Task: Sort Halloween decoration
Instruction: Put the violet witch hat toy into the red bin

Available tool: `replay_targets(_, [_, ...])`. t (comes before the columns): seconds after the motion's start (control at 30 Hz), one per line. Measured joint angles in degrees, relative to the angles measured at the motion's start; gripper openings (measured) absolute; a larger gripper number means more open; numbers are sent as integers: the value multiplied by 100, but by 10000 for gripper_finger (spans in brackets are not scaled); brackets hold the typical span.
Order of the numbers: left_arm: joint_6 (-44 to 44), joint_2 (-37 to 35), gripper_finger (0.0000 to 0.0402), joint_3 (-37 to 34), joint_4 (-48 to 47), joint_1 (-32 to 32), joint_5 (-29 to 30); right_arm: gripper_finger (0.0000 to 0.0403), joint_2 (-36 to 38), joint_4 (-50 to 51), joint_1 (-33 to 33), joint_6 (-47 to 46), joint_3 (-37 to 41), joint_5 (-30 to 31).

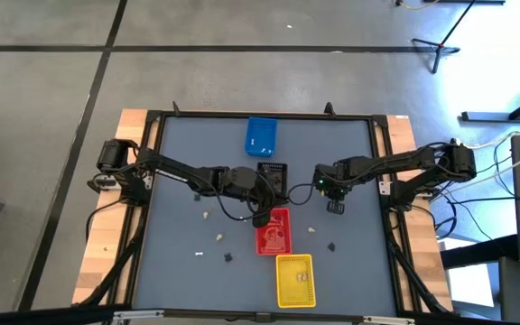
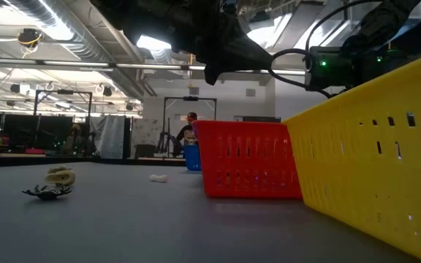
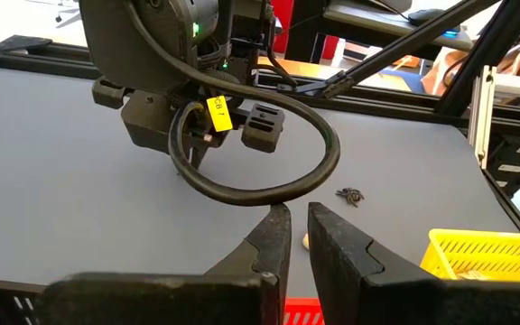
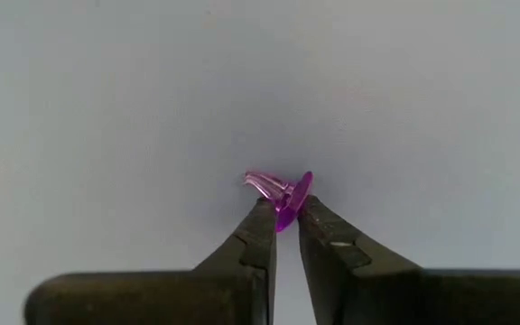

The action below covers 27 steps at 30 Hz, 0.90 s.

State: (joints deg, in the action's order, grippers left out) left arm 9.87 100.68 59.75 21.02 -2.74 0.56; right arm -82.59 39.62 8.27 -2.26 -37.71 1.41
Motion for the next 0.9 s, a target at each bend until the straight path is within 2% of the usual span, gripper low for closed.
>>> replay_targets(0.63, [0, 0, 37, 2, 0, -2, 11, 39, -20, -186, 7, 4, -425, 43])
replay_targets(0.9, [-95, -9, 37, 7, 2, 18, -2, 39, -17, -250, 4, 1, -921, -447])
